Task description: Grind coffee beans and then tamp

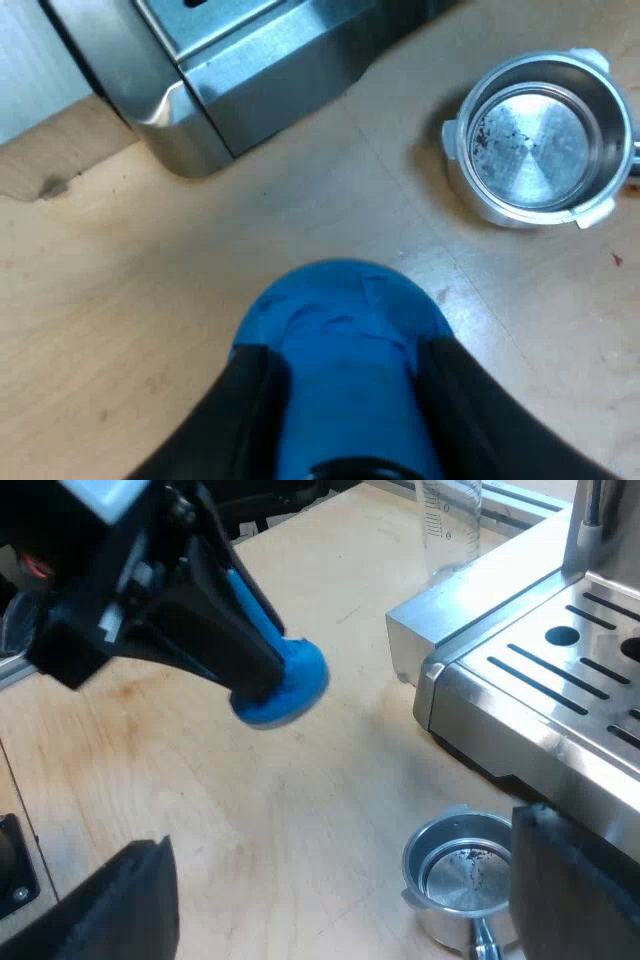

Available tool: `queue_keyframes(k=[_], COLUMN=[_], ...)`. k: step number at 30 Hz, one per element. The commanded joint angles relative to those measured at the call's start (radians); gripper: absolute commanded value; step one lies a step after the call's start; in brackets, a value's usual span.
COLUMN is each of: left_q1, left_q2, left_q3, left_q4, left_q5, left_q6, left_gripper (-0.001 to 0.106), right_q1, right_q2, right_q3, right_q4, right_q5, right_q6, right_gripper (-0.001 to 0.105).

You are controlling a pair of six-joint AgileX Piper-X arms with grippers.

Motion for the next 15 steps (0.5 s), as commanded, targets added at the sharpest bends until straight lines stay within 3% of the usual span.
queue_keyframes(k=[1,5,9,15], left_q1=[-0.004,-0.004,-0.004,-0.004], left_q2=[-0.056,-0.114,-0.169,-0.187], left_q3=[-0.006,-0.006,-0.006,-0.006], left_q4=[0.037,0.078,0.099,0.099], left_q5=[-0.012,0.013,0.040,0.133], left_q6=[-0.020,-0.041,-0.057,-0.080], left_gripper=[0.000,0.000,0.000,0.000], right_q1=[0.002,0.002,0.002,0.002], right_q2=[-0.002,-0.002,-0.002,-0.002], right_q3=[-0.004,-0.004,-0.004,-0.004], right_q4=[-0.008,-0.008,-0.008,0.065], right_q5=[-0.011,-0.011,-0.011,0.006], right_q6=[-0.006,-0.013,-0.089,-0.093], right_gripper=[0.070,0.070,0.070,0.070])
